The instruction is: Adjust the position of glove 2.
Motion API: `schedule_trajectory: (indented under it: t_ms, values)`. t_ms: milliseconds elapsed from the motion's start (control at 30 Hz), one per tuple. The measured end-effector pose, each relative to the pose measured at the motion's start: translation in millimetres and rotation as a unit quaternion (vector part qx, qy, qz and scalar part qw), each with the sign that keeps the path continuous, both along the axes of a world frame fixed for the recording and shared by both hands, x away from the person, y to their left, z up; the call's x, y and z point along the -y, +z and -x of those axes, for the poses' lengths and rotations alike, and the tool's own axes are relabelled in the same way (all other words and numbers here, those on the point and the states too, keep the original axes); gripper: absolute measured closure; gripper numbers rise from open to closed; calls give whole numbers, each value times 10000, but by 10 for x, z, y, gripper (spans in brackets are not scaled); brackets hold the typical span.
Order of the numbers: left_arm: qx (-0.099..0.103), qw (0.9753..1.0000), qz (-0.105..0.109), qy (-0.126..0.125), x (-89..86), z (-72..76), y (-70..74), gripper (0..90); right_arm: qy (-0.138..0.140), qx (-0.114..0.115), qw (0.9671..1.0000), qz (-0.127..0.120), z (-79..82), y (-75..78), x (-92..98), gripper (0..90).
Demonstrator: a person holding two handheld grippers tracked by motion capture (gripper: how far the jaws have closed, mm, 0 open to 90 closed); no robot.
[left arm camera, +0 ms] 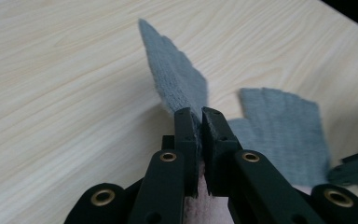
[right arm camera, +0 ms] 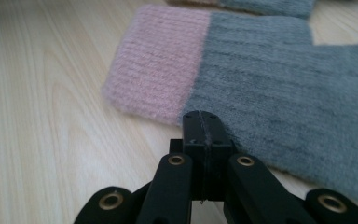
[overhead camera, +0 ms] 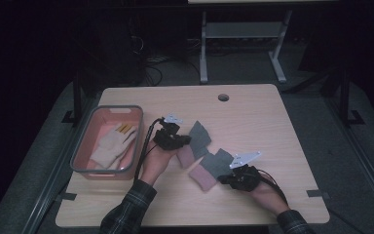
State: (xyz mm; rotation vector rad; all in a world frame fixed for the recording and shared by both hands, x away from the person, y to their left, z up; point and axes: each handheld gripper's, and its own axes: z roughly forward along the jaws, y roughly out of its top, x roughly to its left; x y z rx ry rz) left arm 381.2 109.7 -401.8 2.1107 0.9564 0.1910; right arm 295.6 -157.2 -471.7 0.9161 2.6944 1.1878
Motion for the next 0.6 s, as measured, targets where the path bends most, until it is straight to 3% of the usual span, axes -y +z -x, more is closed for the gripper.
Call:
schedule_trajectory:
  t_ms: [167,433,600]
  values:
    - [28,9998,1,-180,54,80,31,851,-1,-2,10000,-42,-24,-6,-101,900]
    - [45,9985,173,-513,194,200,125,851,-28,47,10000,-6,-39,-5,-127,900]
    - [-3,9974,120,-711,326,270,102,850,-42,46,10000,-6,-38,-5,-127,899]
